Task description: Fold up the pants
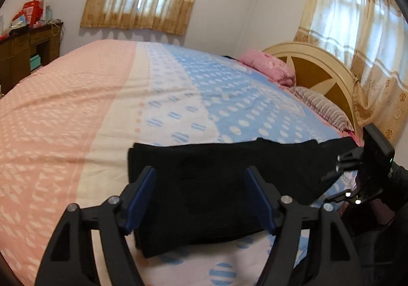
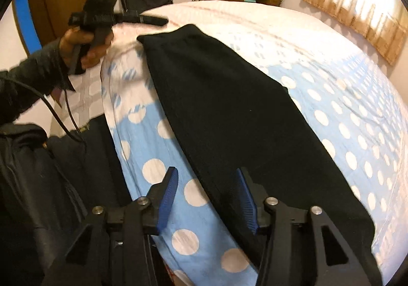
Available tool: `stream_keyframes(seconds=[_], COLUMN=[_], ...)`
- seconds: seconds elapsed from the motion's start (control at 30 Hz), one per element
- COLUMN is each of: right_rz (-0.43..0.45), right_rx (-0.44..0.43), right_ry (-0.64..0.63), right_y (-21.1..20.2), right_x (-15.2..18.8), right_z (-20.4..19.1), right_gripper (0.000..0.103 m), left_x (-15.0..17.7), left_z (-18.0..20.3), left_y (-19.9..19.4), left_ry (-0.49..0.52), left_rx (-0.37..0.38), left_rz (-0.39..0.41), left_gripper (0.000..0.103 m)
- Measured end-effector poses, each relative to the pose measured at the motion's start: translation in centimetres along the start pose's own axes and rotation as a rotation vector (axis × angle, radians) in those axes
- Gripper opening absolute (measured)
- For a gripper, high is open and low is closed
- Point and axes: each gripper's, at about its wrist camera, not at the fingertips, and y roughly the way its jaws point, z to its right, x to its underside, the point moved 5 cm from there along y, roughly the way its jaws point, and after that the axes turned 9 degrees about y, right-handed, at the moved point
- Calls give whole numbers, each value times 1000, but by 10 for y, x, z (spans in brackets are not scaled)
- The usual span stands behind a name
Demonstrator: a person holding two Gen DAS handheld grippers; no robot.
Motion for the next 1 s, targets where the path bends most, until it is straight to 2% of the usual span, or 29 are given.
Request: stream_keyframes(seconds=[0.07, 0.13, 0.23, 0.4, 0.47, 0.57, 0.67, 0.77, 0.87, 0.93, 1.0], right_rz=[-17, -27, -16, 66, 115, 177, 252, 316, 384, 403, 433], right_rx=[4, 44, 80, 203, 271, 420, 560, 662, 709, 724, 695], right_ry=[26, 32, 70, 255, 369, 556, 786, 988, 1205, 1285, 1355], right_y=[2, 0, -10, -57, -84, -131, -191, -238, -273, -285, -289], right_x=[5, 15, 30, 55, 69, 105, 161, 210, 266, 288, 306], right_z=[0, 1, 11, 66, 98, 149, 202, 235, 260, 269, 278], right_gripper=[49, 49, 49, 49, 49, 49, 49, 49, 49, 49, 49], left_x=[8, 20, 23, -1, -12, -25, -31, -32, -29, -25, -21], left_z=[0, 3, 16, 54, 76, 113, 152, 189, 220, 235, 245], left_y=[16, 27, 25, 23, 29, 50, 74, 93, 103, 112, 118], left_ry=[33, 57, 111, 177, 201, 226, 274, 330, 376, 391, 388], left_rx=[-51, -68, -78, -8, 46, 154, 235, 304, 367, 399, 424], left_rz=[-63, -118, -118, -89, -75, -83, -105, -130, -152, -175, -198], left_gripper=[75, 74, 74, 74, 74, 74, 74, 74, 74, 75, 74])
